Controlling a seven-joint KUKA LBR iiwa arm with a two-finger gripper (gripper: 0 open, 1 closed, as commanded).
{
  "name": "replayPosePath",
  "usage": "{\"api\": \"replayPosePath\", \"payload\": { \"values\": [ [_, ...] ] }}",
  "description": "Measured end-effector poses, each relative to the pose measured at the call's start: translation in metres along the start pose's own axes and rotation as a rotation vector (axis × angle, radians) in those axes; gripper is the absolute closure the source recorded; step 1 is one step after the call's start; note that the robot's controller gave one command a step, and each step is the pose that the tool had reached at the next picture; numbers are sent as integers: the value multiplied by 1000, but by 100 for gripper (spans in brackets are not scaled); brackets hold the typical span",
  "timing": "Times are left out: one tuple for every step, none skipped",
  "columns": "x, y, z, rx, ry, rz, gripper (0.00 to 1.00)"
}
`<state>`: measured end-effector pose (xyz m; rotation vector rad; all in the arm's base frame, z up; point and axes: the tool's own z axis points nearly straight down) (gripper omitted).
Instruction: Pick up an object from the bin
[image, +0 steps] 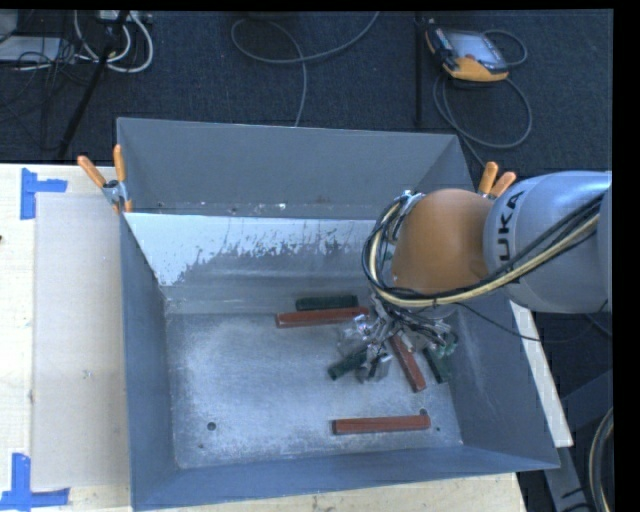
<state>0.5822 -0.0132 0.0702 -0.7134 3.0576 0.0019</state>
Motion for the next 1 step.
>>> {"api": "replayPosePath", "payload": {
  "values": [
    [-8,-2,-170,5,-8,77,100]
  ]
}}
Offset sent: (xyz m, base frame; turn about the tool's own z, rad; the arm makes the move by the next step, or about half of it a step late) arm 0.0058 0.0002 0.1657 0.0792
